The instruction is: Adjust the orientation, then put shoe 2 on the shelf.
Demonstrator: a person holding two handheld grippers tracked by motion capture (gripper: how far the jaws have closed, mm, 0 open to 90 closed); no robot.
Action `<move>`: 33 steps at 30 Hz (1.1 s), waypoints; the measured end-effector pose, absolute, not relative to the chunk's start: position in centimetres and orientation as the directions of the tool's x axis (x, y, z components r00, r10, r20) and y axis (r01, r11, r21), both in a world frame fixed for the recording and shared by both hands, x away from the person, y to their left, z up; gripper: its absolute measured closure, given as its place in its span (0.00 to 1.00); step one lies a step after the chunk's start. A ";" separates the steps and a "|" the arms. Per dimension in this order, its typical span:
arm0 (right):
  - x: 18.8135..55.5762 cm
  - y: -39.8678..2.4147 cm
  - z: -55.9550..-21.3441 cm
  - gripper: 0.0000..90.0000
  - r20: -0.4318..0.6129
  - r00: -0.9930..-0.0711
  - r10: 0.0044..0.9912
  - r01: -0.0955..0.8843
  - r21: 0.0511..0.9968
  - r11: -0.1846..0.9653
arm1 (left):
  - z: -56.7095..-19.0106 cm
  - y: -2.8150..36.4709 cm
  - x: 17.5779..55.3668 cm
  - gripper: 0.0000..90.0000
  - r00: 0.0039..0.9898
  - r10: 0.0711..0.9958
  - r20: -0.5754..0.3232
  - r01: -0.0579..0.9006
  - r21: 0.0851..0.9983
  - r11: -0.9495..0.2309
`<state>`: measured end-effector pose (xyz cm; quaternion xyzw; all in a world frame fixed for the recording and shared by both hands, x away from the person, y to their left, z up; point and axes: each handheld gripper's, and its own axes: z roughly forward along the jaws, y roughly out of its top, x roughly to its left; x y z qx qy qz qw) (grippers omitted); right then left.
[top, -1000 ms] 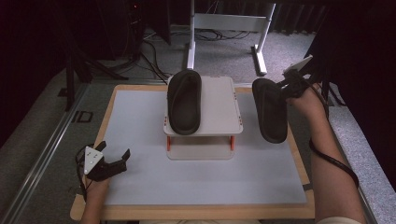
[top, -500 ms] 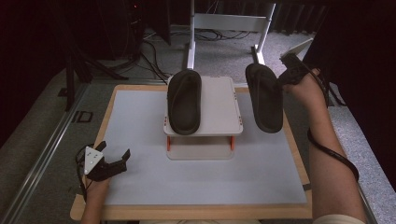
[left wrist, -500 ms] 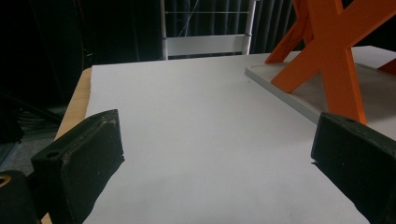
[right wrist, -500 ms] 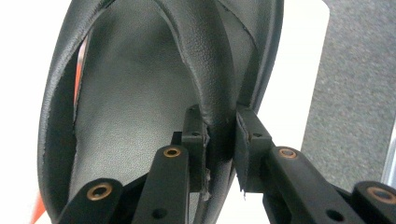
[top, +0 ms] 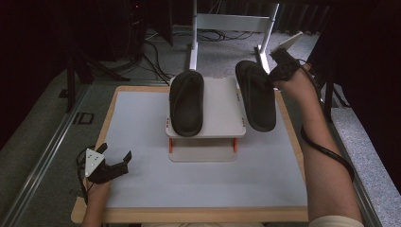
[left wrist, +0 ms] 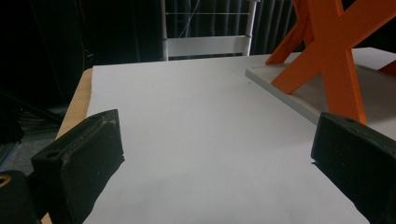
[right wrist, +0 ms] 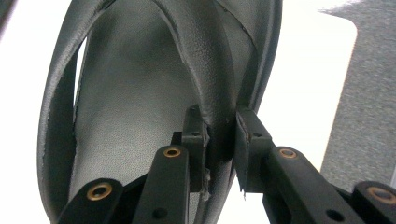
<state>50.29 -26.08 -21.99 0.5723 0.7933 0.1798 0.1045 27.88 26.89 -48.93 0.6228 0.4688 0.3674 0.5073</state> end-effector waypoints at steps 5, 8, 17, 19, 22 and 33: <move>50.4 -24.3 -21.9 0.85 0.050 -0.351 0.935 0.862 0.407 0.302 | -48.9 26.9 27.9 0.02 0.292 0.956 -0.019 0.212 0.976 -0.045; 50.3 -23.1 -21.9 0.85 0.056 -0.367 0.929 0.857 0.408 0.314 | -48.9 26.9 27.9 0.02 0.292 0.956 -0.018 0.210 0.977 -0.045; 50.4 -19.6 -22.6 0.85 0.049 -0.416 0.908 0.844 0.392 0.366 | -48.9 26.9 27.8 0.02 0.295 0.955 -0.027 0.206 0.978 -0.036; 50.5 -19.0 -22.7 0.85 0.048 -0.420 0.906 0.844 0.387 0.371 | -49.0 26.9 27.8 0.02 0.297 0.955 -0.028 0.206 0.978 -0.036; 50.6 -18.3 -23.0 0.85 0.045 -0.426 0.904 0.845 0.378 0.379 | -49.0 27.0 27.8 0.02 0.302 0.953 -0.026 0.205 0.978 -0.038; 51.0 -17.0 -24.0 0.85 0.029 -0.427 0.904 0.856 0.334 0.394 | -48.9 27.0 27.8 0.02 0.308 0.951 -0.026 0.206 0.978 -0.040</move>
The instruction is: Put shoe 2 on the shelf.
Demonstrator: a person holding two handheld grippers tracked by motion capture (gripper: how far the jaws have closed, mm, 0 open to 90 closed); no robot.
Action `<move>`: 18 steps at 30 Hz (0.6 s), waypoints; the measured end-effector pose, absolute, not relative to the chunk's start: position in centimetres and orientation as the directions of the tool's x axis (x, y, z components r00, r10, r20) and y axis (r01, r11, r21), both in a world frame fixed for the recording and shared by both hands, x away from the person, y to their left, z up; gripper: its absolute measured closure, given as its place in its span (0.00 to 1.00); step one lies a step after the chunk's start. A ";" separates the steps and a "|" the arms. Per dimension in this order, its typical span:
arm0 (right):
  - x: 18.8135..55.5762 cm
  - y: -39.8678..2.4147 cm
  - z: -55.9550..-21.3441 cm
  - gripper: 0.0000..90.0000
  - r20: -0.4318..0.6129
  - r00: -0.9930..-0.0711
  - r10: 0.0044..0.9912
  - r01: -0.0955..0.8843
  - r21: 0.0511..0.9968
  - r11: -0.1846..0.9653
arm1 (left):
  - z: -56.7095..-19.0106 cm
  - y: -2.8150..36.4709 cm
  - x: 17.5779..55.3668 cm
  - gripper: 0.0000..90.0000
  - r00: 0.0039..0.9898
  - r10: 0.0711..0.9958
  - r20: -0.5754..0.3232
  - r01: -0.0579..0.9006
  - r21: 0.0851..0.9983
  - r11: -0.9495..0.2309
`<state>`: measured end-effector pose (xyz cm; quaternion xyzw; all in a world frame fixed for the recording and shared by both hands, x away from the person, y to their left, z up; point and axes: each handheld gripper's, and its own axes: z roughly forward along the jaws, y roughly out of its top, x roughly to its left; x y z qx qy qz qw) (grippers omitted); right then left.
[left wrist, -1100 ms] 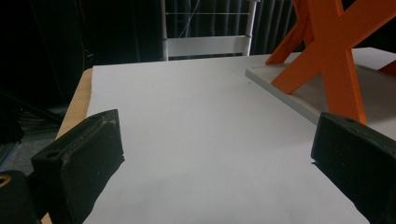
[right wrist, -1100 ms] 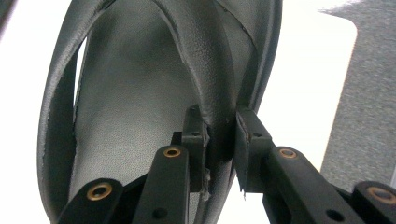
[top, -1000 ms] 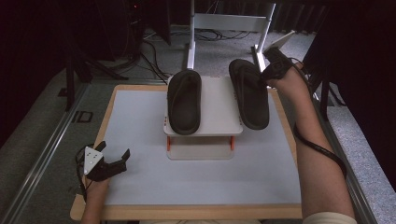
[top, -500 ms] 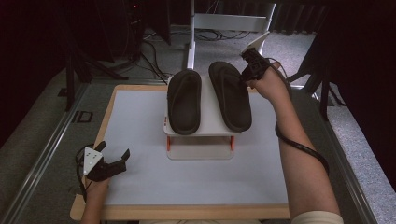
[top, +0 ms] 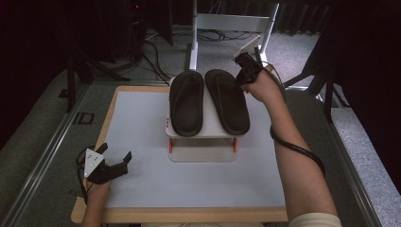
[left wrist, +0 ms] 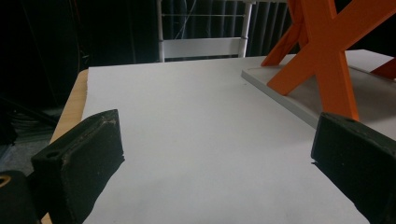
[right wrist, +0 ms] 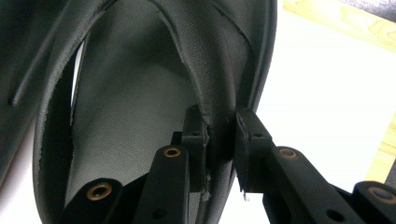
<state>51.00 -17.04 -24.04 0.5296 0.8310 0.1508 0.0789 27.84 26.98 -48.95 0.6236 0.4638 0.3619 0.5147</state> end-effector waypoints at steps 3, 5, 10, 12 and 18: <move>51.0 -16.7 -24.1 0.84 0.017 -0.423 0.906 0.859 0.326 0.395 | -48.9 27.0 27.8 0.02 0.307 0.951 -0.027 0.206 0.978 -0.039; 51.0 -16.6 -24.1 0.84 0.012 -0.425 0.905 0.858 0.325 0.398 | -48.9 27.0 27.8 0.02 0.308 0.951 -0.027 0.205 0.978 -0.039; 50.8 -16.2 -24.2 0.82 0.007 -0.442 0.897 0.849 0.326 0.416 | -48.9 27.0 27.8 0.02 0.309 0.951 -0.028 0.207 0.978 -0.038; 50.7 -16.1 -24.2 0.80 0.009 -0.447 0.894 0.847 0.326 0.420 | -48.9 27.0 27.8 0.02 0.309 0.951 -0.028 0.207 0.978 -0.038; 50.2 -15.9 -24.2 0.75 0.039 -0.483 0.875 0.836 0.317 0.447 | -48.9 27.0 27.9 0.02 0.309 0.951 -0.027 0.208 0.977 -0.040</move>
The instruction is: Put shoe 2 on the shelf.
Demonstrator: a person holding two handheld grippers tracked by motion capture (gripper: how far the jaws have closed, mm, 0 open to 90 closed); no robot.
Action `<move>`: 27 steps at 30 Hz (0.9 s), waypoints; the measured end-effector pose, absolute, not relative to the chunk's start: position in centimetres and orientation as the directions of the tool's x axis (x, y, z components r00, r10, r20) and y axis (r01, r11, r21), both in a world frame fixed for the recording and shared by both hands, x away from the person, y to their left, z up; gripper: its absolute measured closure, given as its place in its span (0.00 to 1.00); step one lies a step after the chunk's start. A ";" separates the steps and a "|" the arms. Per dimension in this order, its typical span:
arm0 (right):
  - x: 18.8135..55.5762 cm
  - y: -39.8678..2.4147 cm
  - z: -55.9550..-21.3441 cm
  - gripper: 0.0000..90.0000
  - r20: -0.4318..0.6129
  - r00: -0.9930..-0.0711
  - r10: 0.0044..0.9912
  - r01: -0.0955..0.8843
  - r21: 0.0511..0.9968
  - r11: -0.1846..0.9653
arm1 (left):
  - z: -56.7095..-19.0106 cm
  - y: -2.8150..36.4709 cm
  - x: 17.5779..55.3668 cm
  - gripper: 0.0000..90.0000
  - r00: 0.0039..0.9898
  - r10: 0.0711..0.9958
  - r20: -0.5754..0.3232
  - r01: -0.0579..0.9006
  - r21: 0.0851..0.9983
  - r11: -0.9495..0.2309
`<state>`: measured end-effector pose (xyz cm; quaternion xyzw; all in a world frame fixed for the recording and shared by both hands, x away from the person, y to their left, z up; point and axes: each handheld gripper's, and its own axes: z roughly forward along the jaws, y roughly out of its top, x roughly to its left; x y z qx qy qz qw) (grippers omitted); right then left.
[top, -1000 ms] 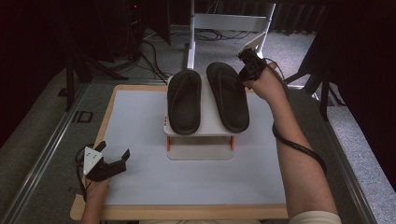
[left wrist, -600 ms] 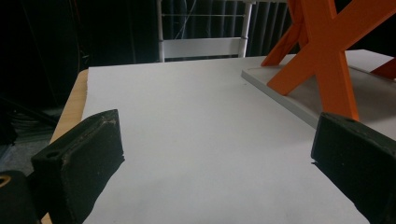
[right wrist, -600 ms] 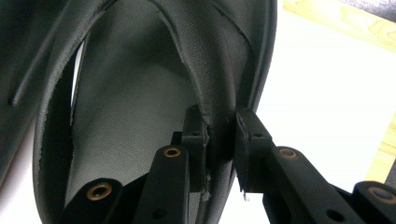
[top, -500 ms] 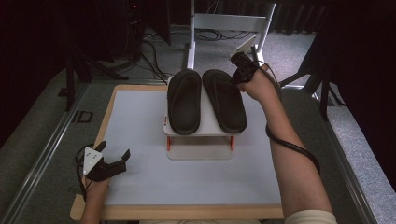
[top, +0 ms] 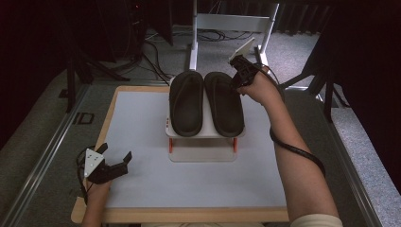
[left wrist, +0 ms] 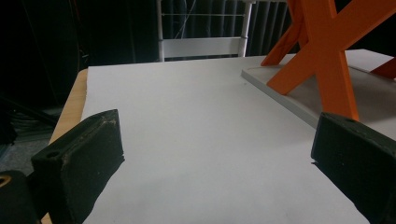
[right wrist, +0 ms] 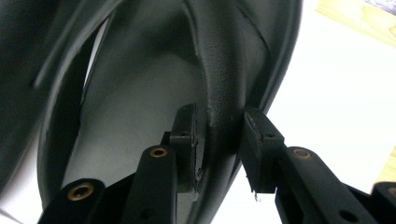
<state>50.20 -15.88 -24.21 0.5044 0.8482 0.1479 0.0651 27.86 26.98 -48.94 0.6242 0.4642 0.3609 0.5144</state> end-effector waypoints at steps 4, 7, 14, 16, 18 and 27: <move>49.8 -15.5 -24.1 0.75 0.052 -0.501 0.864 0.831 0.309 0.463 | -48.9 27.0 27.9 0.02 0.309 0.951 -0.025 0.210 0.977 -0.042; 49.7 -15.3 -24.2 0.74 0.062 -0.511 0.857 0.827 0.307 0.471 | -48.9 27.0 27.9 0.02 0.309 0.951 -0.026 0.209 0.977 -0.041; 49.5 -15.1 -24.3 0.73 0.094 -0.518 0.850 0.826 0.312 0.469 | -48.9 27.0 27.9 0.02 0.311 0.950 -0.027 0.212 0.976 -0.041; 49.5 -15.2 -24.3 0.72 0.100 -0.519 0.849 0.826 0.315 0.468 | -48.9 27.0 27.9 0.02 0.310 0.950 -0.029 0.211 0.977 -0.040; 49.5 -15.3 -24.3 0.73 0.116 -0.510 0.852 0.833 0.313 0.456 | -48.9 27.0 27.9 0.02 0.311 0.950 -0.027 0.212 0.976 -0.042; 49.0 -16.4 -23.3 0.54 0.088 -0.522 0.849 0.787 0.432 0.439 | -48.9 27.0 27.9 0.02 0.312 0.950 -0.029 0.213 0.976 -0.040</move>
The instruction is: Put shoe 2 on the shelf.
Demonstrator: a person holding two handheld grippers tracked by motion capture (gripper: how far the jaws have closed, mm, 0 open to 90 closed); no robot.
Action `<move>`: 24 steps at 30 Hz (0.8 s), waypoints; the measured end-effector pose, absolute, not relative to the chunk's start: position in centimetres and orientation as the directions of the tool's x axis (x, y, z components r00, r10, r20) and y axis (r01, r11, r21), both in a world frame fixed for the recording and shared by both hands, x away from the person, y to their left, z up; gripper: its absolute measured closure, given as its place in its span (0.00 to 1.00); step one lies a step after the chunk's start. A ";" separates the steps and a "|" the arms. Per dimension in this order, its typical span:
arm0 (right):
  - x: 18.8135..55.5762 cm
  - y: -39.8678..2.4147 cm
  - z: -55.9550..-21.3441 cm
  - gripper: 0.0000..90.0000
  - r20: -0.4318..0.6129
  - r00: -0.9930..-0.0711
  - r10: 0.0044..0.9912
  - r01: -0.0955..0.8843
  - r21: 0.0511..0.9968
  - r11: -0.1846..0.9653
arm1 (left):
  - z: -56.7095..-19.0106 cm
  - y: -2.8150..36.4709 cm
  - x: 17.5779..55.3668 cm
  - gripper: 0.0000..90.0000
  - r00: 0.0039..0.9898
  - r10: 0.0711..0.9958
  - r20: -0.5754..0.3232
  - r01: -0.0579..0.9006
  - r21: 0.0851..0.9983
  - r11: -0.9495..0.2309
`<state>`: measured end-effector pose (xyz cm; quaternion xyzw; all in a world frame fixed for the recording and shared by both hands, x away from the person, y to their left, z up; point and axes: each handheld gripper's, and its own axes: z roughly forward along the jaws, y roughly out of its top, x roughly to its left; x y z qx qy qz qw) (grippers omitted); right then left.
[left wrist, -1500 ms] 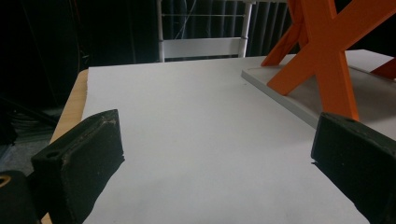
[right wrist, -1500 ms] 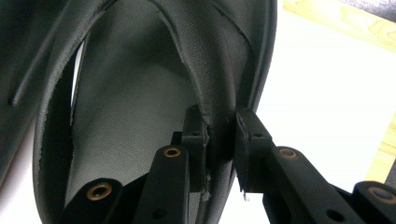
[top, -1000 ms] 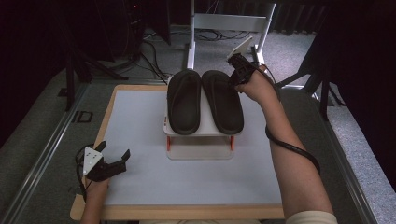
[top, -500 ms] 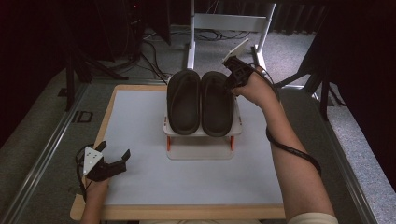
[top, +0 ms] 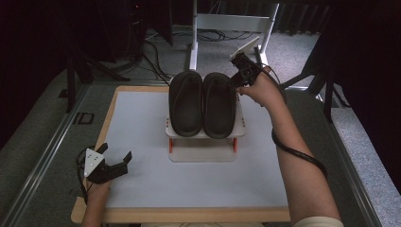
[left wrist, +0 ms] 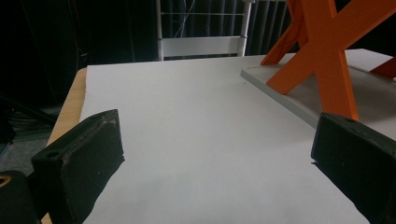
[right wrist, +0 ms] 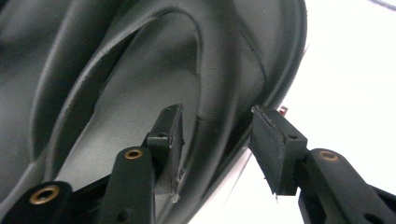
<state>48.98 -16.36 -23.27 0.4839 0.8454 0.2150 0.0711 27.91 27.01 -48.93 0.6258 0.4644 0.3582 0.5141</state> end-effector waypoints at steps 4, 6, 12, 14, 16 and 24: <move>48.4 -17.3 -22.6 0.46 0.089 -0.535 0.840 0.762 0.481 0.434 | -48.9 27.0 27.9 0.02 0.312 0.950 -0.028 0.211 0.977 -0.040; 48.1 -17.8 -22.4 0.43 0.086 -0.532 0.842 0.758 0.491 0.429 | -48.9 27.0 27.9 0.02 0.311 0.950 -0.027 0.211 0.977 -0.041; 47.4 -19.4 -22.3 0.28 0.103 -0.531 0.841 0.743 0.535 0.403 | -48.9 27.0 27.9 0.02 0.310 0.950 -0.027 0.212 0.976 -0.041; 46.9 -20.6 -22.5 0.23 0.129 -0.546 0.828 0.730 0.558 0.394 | -48.9 27.0 27.9 0.02 0.309 0.951 -0.028 0.212 0.976 -0.040; 46.3 -21.7 -22.8 0.19 0.123 -0.555 0.822 0.713 0.580 0.395 | -48.9 27.0 27.9 0.02 0.309 0.951 -0.029 0.214 0.976 -0.040; 45.0 -24.2 -24.7 0.19 0.063 -0.562 0.824 0.666 0.625 0.407 | -48.9 27.0 27.9 0.02 0.307 0.951 -0.025 0.211 0.977 -0.043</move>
